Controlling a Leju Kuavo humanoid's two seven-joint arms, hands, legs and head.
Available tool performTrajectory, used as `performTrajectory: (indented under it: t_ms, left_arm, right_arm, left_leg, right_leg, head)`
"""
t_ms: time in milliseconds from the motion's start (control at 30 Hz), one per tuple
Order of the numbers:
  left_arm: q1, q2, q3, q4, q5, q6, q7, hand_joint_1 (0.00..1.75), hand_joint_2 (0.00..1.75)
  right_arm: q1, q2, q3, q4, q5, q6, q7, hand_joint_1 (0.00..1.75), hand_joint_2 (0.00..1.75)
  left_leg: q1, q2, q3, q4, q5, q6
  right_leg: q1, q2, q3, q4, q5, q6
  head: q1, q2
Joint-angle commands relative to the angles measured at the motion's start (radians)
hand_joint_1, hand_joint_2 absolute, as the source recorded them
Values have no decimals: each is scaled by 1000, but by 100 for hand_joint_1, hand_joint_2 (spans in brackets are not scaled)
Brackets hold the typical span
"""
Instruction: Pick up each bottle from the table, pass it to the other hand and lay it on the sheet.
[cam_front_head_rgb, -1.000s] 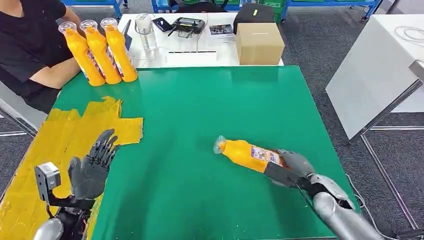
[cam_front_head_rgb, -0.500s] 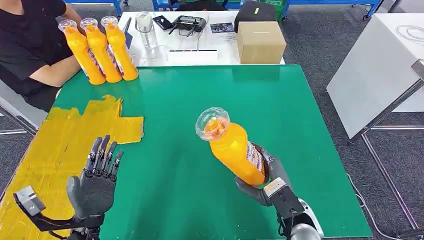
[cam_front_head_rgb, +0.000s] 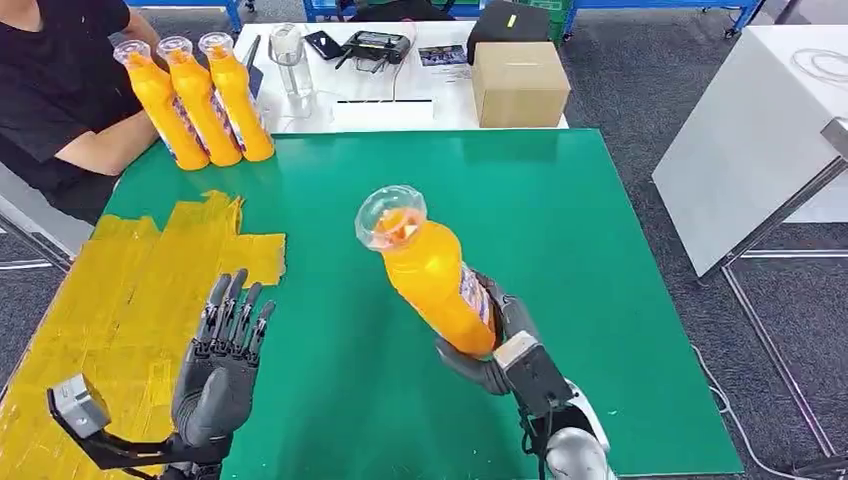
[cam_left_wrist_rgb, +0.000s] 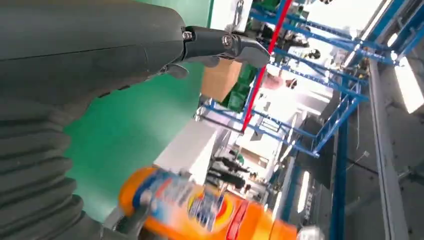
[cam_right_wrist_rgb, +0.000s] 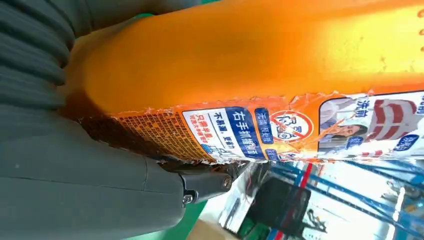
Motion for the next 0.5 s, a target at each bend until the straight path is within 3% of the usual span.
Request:
performTrajectory:
  t_ms: [33, 300, 500]
  left_arm:
    - [-35, 15, -57, 33, 20, -12, 7, 0, 175]
    - [-35, 15, -57, 33, 20, -12, 7, 0, 175]
    - [-44, 11, -46, 36, 6, -11, 1, 0, 175]
  right_arm:
    - [-230, 76, 162, 248, 0, 9, 48, 175, 175]
    - [-230, 76, 162, 248, 0, 9, 48, 175, 175]
    - [-297, 81, 254, 299, 34, 24, 91, 175, 175]
  left_leg:
    - [0, 4, 1, -1, 0, 0]
    - [0, 2, 2, -1, 0, 0]
    - [0, 3, 0, -1, 0, 0]
  right_leg:
    - [0, 4, 0, -1, 1, 0]
    - [0, 1, 1, -1, 0, 0]
    - [-1, 2, 0, 0, 1, -1]
  head:
    - [0, 0]
    - [0, 0]
    - [0, 0]
